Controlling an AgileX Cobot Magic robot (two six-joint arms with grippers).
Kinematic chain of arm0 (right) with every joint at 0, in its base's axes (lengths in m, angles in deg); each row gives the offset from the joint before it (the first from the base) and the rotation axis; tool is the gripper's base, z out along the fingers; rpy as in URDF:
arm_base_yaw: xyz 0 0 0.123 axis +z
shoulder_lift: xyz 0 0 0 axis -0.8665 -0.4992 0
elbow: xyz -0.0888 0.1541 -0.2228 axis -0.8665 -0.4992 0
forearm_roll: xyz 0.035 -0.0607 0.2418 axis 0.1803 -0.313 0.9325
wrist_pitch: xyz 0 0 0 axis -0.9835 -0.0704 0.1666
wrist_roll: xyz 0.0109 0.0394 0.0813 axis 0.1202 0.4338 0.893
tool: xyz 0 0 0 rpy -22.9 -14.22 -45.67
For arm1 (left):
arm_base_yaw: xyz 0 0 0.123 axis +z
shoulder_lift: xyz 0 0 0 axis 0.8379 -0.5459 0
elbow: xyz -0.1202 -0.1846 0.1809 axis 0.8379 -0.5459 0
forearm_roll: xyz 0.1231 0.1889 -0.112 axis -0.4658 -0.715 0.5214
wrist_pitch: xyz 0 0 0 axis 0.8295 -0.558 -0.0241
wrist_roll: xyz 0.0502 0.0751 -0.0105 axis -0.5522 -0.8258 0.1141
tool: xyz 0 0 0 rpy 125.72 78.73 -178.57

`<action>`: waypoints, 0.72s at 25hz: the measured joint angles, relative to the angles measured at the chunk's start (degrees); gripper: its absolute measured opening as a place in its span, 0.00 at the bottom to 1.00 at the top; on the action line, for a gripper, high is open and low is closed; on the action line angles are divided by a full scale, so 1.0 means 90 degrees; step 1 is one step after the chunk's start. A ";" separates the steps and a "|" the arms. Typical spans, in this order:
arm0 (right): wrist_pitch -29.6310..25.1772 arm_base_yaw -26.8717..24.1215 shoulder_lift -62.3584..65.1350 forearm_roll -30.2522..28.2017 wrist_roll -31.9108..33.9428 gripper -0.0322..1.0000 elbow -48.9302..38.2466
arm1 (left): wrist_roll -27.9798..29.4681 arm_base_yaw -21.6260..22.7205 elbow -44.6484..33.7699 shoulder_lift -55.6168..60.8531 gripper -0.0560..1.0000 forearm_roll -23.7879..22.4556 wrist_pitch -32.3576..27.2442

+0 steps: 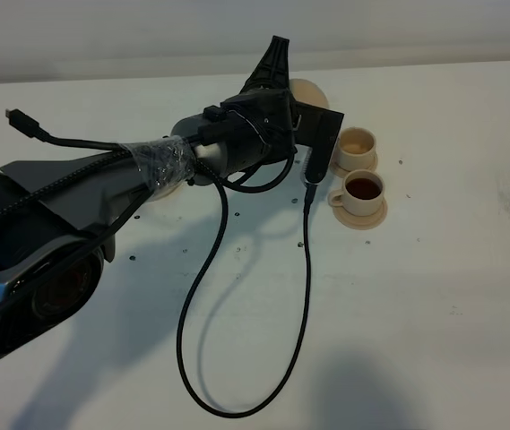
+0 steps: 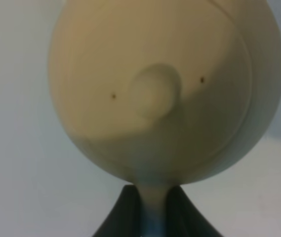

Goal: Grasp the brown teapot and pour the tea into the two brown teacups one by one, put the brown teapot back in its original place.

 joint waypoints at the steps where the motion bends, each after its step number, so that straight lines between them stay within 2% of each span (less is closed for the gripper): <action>1: 0.0000 0.0000 0.0000 0.0000 0.0006 0.48 0.0000 | 0.0002 -0.0026 0.0000 0.0000 0.16 -0.0099 0.0000; 18: 0.0000 0.0000 0.0000 0.0000 0.0001 0.48 0.0000 | 0.0214 -0.0088 0.0000 0.0000 0.16 -0.0516 0.0166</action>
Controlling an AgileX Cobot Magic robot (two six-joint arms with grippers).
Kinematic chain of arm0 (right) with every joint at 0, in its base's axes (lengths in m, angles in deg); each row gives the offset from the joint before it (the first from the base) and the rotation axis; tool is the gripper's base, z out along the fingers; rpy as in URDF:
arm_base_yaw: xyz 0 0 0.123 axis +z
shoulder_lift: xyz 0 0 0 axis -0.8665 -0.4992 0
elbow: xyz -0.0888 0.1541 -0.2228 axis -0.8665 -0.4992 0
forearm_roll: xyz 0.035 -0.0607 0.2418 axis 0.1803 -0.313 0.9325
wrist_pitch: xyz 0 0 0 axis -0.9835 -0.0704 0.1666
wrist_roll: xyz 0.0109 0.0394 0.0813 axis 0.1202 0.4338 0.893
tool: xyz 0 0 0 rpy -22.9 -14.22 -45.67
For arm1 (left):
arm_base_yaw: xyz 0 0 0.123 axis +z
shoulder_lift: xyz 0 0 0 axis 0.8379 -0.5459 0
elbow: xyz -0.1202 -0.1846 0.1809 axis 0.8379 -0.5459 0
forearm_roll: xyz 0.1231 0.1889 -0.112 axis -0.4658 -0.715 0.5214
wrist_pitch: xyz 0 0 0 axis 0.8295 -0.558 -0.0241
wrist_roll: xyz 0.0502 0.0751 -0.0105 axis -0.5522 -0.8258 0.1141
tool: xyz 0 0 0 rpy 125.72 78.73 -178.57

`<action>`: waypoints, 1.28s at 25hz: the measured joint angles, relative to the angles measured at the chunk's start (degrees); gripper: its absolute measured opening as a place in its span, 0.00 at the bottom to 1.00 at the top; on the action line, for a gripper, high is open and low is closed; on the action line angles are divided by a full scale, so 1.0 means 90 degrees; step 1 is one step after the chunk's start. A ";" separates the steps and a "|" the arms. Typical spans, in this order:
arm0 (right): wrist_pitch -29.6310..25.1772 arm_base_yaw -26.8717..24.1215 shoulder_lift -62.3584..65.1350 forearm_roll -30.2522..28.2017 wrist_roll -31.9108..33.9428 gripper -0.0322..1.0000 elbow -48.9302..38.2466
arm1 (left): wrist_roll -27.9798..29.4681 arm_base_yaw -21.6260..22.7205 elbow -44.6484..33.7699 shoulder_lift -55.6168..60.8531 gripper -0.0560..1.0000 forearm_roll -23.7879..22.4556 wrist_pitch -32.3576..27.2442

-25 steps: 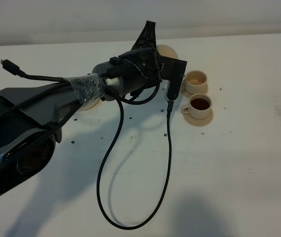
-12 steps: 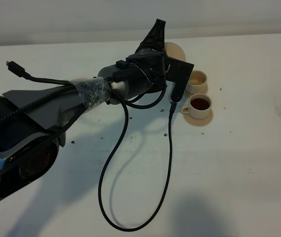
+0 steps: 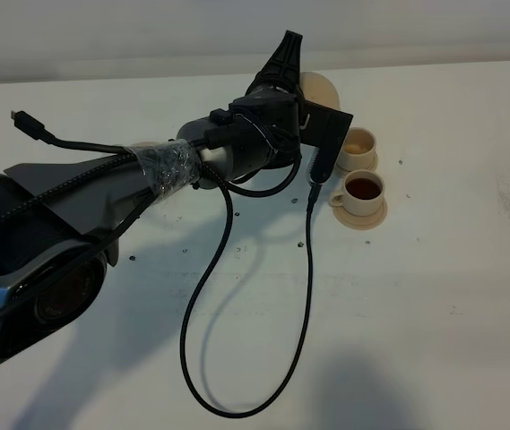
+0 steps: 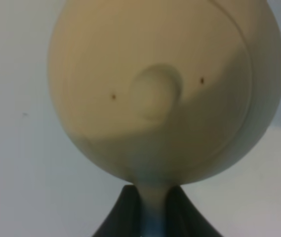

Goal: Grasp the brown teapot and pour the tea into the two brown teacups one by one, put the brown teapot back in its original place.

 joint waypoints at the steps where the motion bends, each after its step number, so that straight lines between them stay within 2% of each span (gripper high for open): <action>1: 0.0000 0.0000 0.0000 0.0000 0.0000 0.48 0.0000 | -0.0001 0.0000 0.0000 0.0000 0.16 -0.0013 0.0006; 21: 0.0000 0.0000 0.0000 0.0000 0.0001 0.48 0.0000 | 0.0214 -0.0051 0.0000 -0.0143 0.16 -0.0200 0.0210; 32: 0.0000 0.0000 0.0000 0.0000 0.0001 0.48 0.0000 | 0.0238 -0.0103 0.0000 -0.0169 0.16 -0.0990 0.0125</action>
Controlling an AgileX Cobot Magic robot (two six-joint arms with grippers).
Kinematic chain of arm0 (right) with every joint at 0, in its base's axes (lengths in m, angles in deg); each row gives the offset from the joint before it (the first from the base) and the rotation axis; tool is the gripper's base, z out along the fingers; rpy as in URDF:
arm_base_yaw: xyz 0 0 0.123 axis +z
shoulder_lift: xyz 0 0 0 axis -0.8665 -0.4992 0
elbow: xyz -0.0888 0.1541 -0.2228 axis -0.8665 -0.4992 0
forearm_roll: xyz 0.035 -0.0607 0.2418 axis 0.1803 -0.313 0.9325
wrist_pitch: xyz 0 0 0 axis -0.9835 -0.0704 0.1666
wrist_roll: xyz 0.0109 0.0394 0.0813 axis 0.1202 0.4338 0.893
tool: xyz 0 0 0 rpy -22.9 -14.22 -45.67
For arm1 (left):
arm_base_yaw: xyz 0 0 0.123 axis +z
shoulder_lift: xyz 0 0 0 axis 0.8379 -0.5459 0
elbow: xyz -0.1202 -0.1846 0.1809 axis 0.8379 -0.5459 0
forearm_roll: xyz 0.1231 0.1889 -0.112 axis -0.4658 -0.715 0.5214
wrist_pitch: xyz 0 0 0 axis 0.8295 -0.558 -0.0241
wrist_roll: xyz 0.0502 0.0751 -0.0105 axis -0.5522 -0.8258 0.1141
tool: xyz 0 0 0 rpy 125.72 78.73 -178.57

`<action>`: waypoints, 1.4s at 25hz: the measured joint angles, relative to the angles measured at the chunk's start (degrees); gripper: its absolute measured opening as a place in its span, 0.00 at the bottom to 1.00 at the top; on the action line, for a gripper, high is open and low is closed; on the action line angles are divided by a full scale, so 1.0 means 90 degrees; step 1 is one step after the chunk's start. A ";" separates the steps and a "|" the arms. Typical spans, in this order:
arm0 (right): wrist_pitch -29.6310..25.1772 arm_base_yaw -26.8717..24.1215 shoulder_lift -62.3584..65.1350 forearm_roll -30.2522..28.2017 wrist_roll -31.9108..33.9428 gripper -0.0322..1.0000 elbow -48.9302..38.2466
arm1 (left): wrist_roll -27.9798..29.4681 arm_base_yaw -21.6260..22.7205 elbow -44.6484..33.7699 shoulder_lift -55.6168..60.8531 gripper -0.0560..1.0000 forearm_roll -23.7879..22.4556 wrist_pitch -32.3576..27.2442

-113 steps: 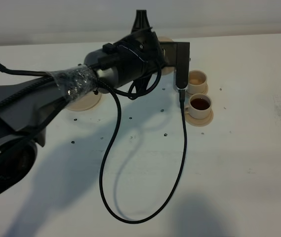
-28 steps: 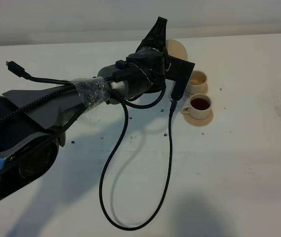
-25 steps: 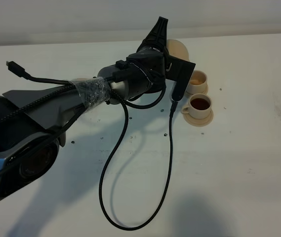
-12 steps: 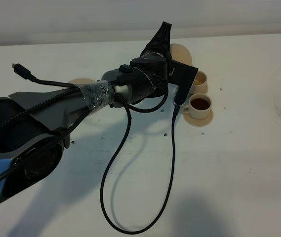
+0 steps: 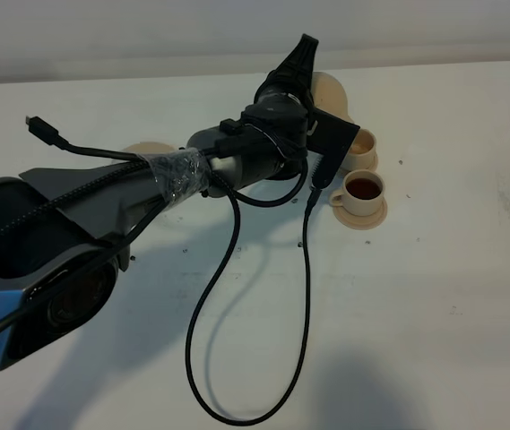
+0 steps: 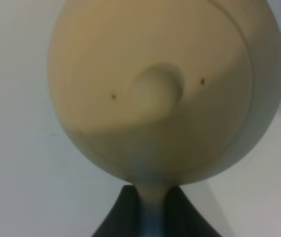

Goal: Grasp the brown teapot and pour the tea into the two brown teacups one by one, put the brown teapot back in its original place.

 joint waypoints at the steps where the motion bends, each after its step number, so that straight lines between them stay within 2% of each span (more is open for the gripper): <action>1: 0.0000 0.0000 0.0000 0.0000 0.0006 0.48 0.0000 | 0.0000 -0.0013 0.0000 -0.0007 0.16 -0.0062 0.0000; 26: 0.0000 0.0000 0.0000 0.0000 0.0005 0.48 0.0000 | 0.0003 -0.0013 0.0000 -0.0053 0.16 -0.0501 -0.0024; 35: 0.0000 0.0000 0.0000 0.0000 -0.0001 0.48 0.0000 | 0.0179 -0.0013 0.0000 -0.0269 0.16 -0.0957 -0.0100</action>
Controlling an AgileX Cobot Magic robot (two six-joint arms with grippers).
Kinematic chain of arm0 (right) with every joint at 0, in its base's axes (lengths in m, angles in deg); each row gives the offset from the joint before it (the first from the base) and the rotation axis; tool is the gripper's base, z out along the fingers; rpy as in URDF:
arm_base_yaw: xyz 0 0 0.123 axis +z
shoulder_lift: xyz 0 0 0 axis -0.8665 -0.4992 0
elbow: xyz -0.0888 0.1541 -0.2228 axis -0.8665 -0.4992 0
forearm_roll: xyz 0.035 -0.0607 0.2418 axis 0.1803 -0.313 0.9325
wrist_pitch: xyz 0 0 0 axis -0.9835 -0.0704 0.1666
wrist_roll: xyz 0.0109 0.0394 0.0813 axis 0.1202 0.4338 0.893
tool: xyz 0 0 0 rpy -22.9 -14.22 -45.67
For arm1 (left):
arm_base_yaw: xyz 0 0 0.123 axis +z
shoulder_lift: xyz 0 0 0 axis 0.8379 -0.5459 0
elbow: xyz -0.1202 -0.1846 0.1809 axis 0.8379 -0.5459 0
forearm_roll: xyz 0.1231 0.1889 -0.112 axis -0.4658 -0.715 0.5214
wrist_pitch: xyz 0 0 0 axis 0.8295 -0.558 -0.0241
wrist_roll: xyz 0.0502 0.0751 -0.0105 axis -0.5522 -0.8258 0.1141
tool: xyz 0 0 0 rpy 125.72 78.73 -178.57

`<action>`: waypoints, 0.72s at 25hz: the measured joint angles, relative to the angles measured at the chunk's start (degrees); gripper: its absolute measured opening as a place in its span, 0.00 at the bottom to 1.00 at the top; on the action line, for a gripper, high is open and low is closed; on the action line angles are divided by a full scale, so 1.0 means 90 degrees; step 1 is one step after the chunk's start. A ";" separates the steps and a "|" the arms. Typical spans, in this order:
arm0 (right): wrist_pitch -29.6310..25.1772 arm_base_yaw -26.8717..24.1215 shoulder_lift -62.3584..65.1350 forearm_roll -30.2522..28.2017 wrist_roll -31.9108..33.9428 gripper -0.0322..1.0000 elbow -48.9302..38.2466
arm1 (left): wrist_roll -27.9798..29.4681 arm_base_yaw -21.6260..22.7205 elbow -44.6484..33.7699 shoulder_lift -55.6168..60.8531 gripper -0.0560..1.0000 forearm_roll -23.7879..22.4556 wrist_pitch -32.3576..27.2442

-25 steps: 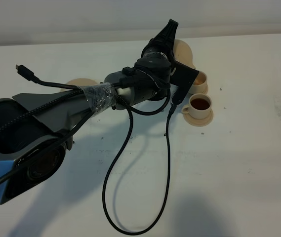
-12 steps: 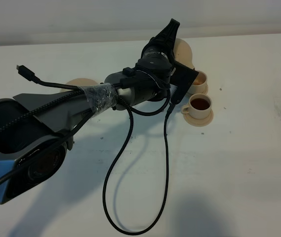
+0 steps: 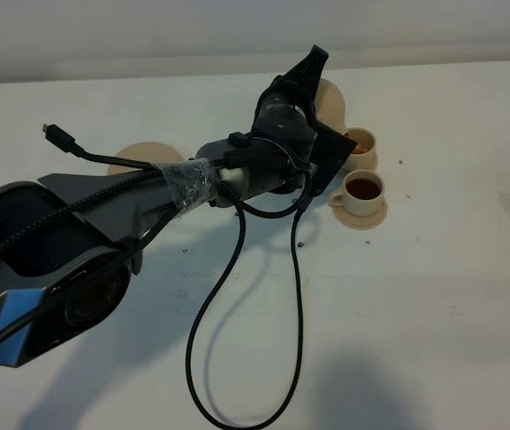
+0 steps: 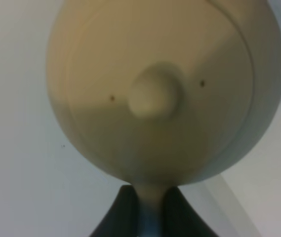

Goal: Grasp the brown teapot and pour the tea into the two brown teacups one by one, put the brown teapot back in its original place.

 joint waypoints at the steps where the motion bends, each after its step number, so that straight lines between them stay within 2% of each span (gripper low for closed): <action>1: 0.0000 0.0000 0.0000 0.0000 0.0000 0.48 0.0000 | 0.0045 0.0000 0.0000 0.0000 0.16 -0.0031 0.0000; 11: 0.0000 0.0000 0.0000 0.0000 0.0000 0.48 0.0000 | 0.0235 0.0000 0.0000 0.0000 0.16 -0.0343 0.0019; 18: 0.0000 0.0000 0.0000 0.0000 0.0001 0.48 0.0000 | 0.0332 -0.0071 0.0000 0.0000 0.16 -0.0858 0.0054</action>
